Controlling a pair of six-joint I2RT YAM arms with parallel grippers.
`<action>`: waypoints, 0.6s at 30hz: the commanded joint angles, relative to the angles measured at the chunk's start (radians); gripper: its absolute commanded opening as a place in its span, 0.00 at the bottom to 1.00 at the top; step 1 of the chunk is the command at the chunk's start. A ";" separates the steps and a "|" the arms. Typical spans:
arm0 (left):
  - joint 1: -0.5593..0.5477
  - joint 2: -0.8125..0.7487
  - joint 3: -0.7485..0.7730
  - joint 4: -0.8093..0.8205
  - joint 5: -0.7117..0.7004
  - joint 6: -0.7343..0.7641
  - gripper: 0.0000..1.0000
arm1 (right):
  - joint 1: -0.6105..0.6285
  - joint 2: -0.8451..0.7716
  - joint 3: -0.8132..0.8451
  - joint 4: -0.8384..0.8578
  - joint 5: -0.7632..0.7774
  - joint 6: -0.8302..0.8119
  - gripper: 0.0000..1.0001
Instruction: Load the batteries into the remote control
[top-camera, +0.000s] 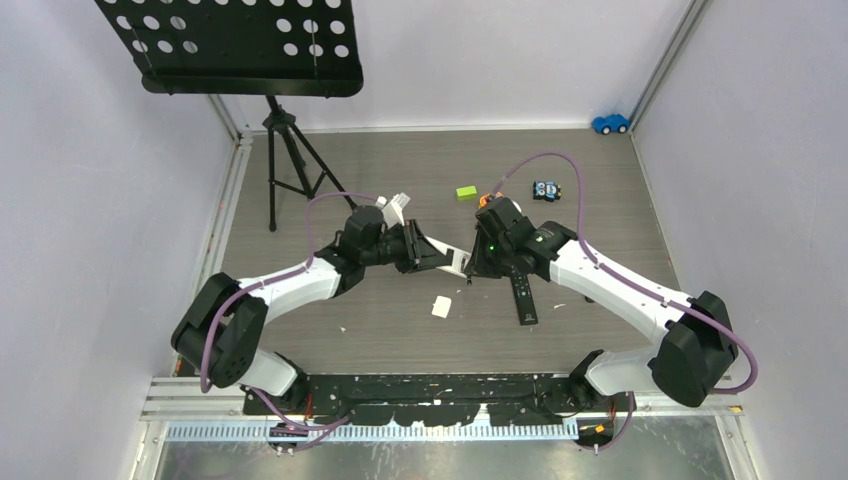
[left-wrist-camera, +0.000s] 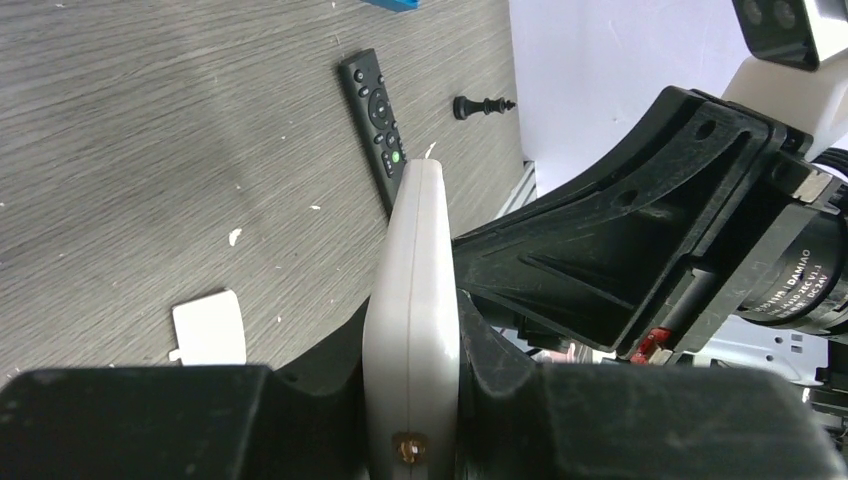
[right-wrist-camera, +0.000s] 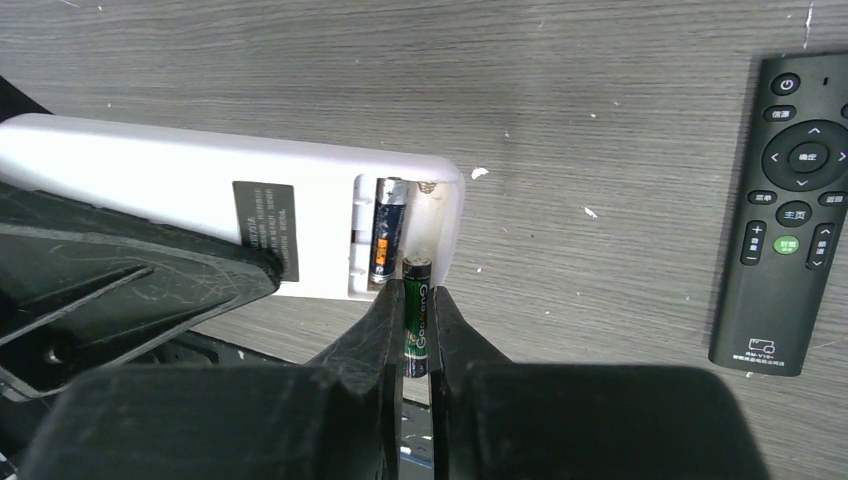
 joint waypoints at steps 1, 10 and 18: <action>0.006 -0.024 -0.007 0.094 0.040 -0.030 0.00 | -0.004 0.008 0.035 -0.013 -0.002 -0.009 0.13; 0.006 -0.040 -0.015 0.111 0.079 -0.070 0.00 | -0.005 -0.006 0.026 0.014 0.054 0.009 0.18; 0.005 -0.037 -0.034 0.165 0.085 -0.148 0.00 | -0.012 -0.011 0.032 0.005 0.051 0.043 0.41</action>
